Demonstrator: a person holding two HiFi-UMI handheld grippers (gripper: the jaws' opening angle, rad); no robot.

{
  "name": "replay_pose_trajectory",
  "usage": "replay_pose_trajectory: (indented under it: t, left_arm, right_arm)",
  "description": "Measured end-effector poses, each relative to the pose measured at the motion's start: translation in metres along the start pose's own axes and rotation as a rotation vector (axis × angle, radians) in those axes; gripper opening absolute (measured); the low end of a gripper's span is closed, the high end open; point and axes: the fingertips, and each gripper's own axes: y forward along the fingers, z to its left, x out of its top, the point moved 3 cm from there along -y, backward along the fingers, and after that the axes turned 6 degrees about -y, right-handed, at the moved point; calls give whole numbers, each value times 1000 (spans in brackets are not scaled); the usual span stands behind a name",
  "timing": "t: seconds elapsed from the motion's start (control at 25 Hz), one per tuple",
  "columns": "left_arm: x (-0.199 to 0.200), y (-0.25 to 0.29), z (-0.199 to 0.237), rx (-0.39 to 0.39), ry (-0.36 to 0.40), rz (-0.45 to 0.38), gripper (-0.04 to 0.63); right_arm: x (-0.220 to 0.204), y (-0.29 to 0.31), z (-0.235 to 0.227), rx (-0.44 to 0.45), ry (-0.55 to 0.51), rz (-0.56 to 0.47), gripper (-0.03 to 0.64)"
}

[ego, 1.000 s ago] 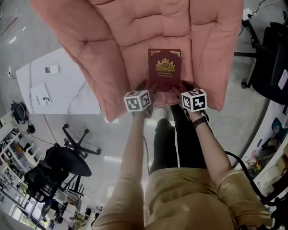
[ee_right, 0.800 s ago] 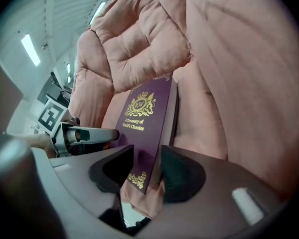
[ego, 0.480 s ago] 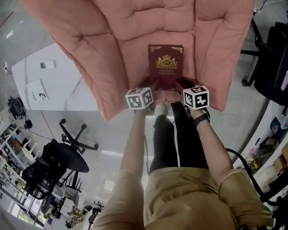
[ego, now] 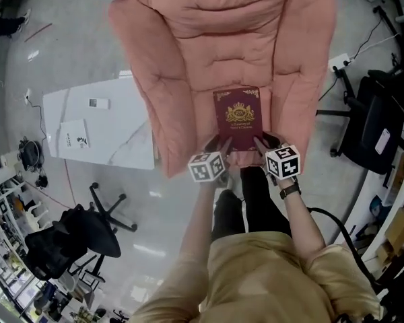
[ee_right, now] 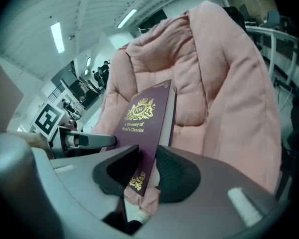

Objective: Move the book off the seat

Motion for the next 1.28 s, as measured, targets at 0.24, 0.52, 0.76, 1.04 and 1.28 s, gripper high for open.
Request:
replay_pose_trajectory:
  t: [0.24,0.52,0.76,1.04,1.28]
  left_arm:
    - [93,-90,-63,-32,67,-209,225]
    - [150,-204,-128,-13,200,-405,222]
    - [184,-309,-138,59,192,-625,221]
    - [185,-449,-101,229,134,-889,221]
    - [144,-544,-67,374,85,-1028,216]
  right_arm:
    - [113,-68,60,15,-142,-183,110]
    - [188,-144,131,103,-240,-373,110]
    - [251,-173,217,230,-421,-455,107]
    - [286,-166,352,486,-606,-515,107]
    - [272,-159,454,671,-757,-507,107]
